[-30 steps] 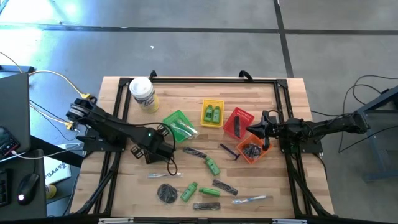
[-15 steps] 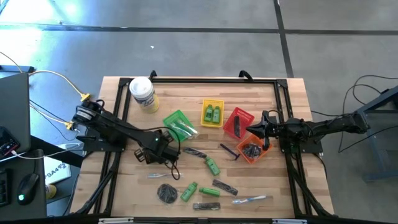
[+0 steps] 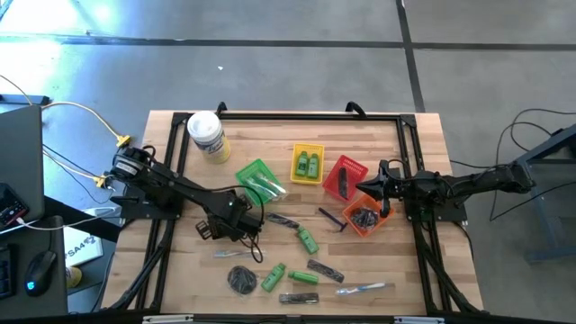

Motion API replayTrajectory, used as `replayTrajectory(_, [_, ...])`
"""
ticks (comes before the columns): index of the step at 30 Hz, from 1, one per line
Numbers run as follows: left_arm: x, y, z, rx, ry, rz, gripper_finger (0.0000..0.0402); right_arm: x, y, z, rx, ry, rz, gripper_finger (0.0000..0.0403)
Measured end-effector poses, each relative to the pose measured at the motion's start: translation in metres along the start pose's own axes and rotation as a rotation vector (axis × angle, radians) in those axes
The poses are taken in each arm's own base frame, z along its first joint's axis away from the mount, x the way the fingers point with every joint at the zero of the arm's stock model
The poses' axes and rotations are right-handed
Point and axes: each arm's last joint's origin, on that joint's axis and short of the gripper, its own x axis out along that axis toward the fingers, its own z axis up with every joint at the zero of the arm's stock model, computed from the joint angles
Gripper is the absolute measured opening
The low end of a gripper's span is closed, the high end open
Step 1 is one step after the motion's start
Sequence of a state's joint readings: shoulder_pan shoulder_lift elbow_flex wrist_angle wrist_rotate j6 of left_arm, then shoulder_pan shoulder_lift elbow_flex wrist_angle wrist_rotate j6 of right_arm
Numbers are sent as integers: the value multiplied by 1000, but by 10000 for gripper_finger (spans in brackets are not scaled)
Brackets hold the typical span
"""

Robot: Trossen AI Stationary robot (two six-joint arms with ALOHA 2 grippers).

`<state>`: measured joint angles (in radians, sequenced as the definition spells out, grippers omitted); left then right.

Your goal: Pick & Place Travel size toiletries

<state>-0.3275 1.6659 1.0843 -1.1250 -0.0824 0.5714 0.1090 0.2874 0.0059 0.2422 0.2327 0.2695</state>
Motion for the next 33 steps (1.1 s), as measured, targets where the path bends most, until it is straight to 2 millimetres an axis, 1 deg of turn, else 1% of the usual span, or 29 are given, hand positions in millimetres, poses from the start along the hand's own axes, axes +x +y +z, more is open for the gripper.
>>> replayTrajectory(6, [0,0,0,-4,-1,-6,15,0,1,0,0,6,22,4])
replayTrajectory(8, [0,0,0,-11,-2,-5,22,0,1,0,0,6,25,4])
replayTrajectory(10, [0,0,0,-33,0,-1,43,0,1,0,0,7,25,4])
replayTrajectory(14, [0,1,-1,-98,29,35,101,0,1,0,0,7,26,4])
replayTrajectory(18, [0,-2,-7,-130,99,35,147,0,1,0,0,7,25,4])
replayTrajectory(22, [-5,-8,-20,-202,245,18,173,0,1,0,0,6,25,4])
replayTrajectory(24, [-14,-13,-31,-257,316,26,176,0,1,0,0,6,25,4])
replayTrajectory(25, [-21,-16,-37,-283,319,35,176,0,1,0,0,7,25,4])
replayTrajectory(26, [-28,-19,-42,-309,294,49,173,0,1,0,0,6,25,4])
replayTrajectory(28, [-46,-25,-54,-360,151,111,163,0,1,0,-1,6,25,4])
replayTrajectory(31, [-72,-35,-75,-439,-169,253,135,0,1,0,-5,6,25,4])
replayTrajectory(33, [-84,-39,-86,-526,-398,417,106,0,1,0,-6,7,27,4])
